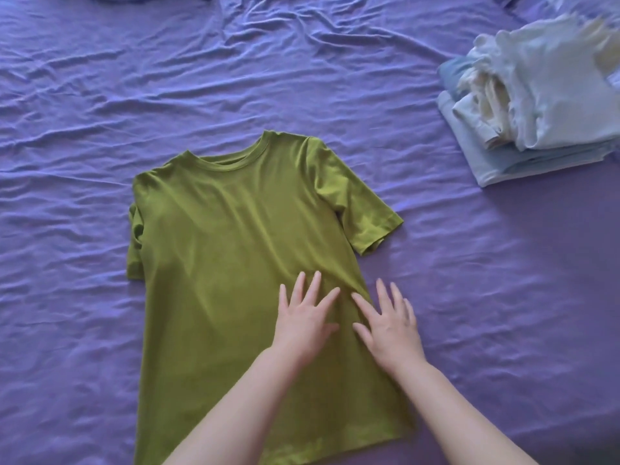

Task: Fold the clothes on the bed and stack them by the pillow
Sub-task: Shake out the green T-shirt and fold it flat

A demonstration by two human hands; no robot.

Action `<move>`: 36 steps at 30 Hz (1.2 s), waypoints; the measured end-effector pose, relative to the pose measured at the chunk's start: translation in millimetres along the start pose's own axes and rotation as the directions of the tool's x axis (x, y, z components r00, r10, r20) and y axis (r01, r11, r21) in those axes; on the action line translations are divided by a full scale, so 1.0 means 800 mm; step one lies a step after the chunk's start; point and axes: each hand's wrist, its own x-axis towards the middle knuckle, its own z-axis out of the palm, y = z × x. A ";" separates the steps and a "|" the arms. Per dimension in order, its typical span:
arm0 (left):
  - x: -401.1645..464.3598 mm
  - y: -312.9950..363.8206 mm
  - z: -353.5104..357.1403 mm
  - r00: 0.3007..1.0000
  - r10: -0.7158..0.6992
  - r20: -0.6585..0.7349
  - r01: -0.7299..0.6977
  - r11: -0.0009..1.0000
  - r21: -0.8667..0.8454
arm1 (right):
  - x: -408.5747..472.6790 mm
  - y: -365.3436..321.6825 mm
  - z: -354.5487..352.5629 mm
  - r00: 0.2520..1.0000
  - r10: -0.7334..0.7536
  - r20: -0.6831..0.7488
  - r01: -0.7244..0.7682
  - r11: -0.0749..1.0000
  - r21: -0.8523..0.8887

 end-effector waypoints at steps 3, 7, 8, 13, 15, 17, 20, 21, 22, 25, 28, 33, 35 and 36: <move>0.035 -0.021 -0.017 0.999 0.016 -0.049 -0.014 0.999 0.041 | 0.023 0.001 -0.016 1.000 -0.004 -0.019 0.005 0.999 0.038; 0.085 -0.053 -0.038 0.994 0.072 -0.077 -0.062 0.990 0.128 | 0.067 -0.003 -0.042 0.989 0.111 -0.102 -0.083 0.967 0.242; 0.097 -0.058 -0.043 0.993 0.091 -0.079 -0.080 0.987 0.143 | 0.078 -0.003 -0.047 0.983 0.144 -0.116 -0.108 0.957 0.270; 0.157 -0.070 -0.071 0.985 0.133 -0.106 -0.116 0.982 0.151 | 0.138 0.007 -0.072 0.958 0.236 -0.163 -0.182 0.939 0.293; 0.171 -0.071 -0.083 0.986 0.142 -0.083 -0.128 0.979 0.160 | 0.158 0.010 -0.083 0.945 0.258 -0.201 -0.193 0.936 0.295; 0.182 -0.071 -0.092 0.986 0.159 -0.058 -0.148 0.976 0.159 | 0.179 0.015 -0.094 0.930 0.307 -0.201 -0.252 0.932 0.260; 0.193 -0.076 -0.104 0.982 0.180 -0.054 -0.172 0.978 0.116 | 0.210 0.024 -0.114 0.914 0.334 -0.230 -0.299 0.938 0.173; 0.198 -0.079 -0.110 0.979 0.196 -0.063 -0.189 0.977 0.101 | 0.221 0.028 -0.124 0.906 0.325 -0.273 -0.273 0.939 0.211; 0.203 -0.083 -0.117 0.974 0.212 -0.078 -0.205 0.975 0.083 | 0.232 0.033 -0.135 0.887 0.328 -0.325 -0.241 0.929 0.280; 0.229 -0.091 -0.143 0.967 0.188 -0.169 -0.190 0.982 0.010 | 0.265 0.055 -0.181 0.800 0.429 -0.420 -0.194 0.847 0.495; 0.271 -0.093 -0.173 0.972 0.074 -0.223 -0.088 0.995 -0.051 | 0.300 0.080 -0.212 0.804 0.423 -0.418 -0.214 0.862 0.460; 0.352 -0.092 -0.212 0.980 -0.036 -0.195 0.024 0.998 -0.063 | 0.330 0.090 -0.196 0.888 0.288 -0.359 -0.134 0.908 0.398; 0.370 -0.094 -0.216 0.975 -0.065 -0.212 0.045 0.994 -0.095 | 0.332 0.093 -0.181 0.877 0.298 -0.377 -0.131 0.903 0.410; 0.376 -0.095 -0.217 0.965 -0.077 -0.251 0.048 0.991 -0.122 | 0.333 0.096 -0.176 0.870 0.297 -0.394 -0.123 0.904 0.410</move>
